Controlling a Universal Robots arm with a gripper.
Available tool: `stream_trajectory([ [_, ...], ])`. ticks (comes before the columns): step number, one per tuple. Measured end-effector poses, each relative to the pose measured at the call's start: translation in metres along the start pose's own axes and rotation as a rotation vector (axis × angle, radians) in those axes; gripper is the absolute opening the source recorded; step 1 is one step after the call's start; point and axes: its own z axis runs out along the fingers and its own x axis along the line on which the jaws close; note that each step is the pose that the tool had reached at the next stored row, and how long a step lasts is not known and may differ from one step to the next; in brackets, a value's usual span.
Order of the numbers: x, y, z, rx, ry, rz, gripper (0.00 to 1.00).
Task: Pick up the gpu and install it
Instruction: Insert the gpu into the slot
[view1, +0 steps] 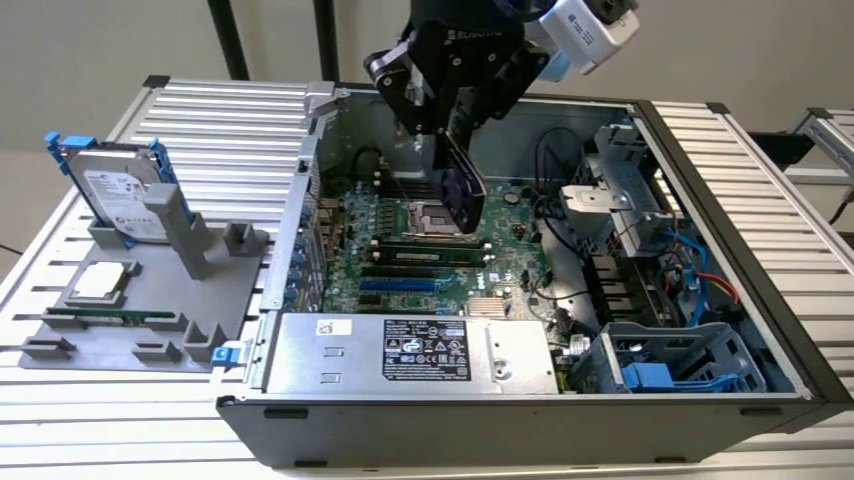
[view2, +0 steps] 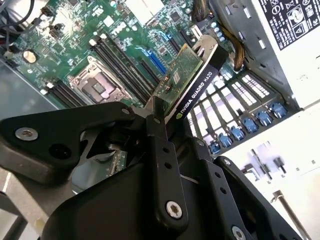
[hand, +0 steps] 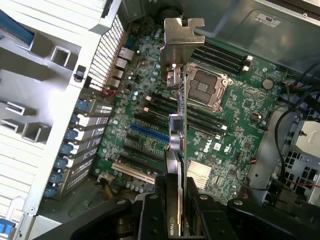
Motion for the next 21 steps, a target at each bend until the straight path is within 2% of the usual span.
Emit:
stream_trajectory([
  [21,0.0000,0.0000,0.0000,-0.0013,0.0070,-0.194,0.00],
])
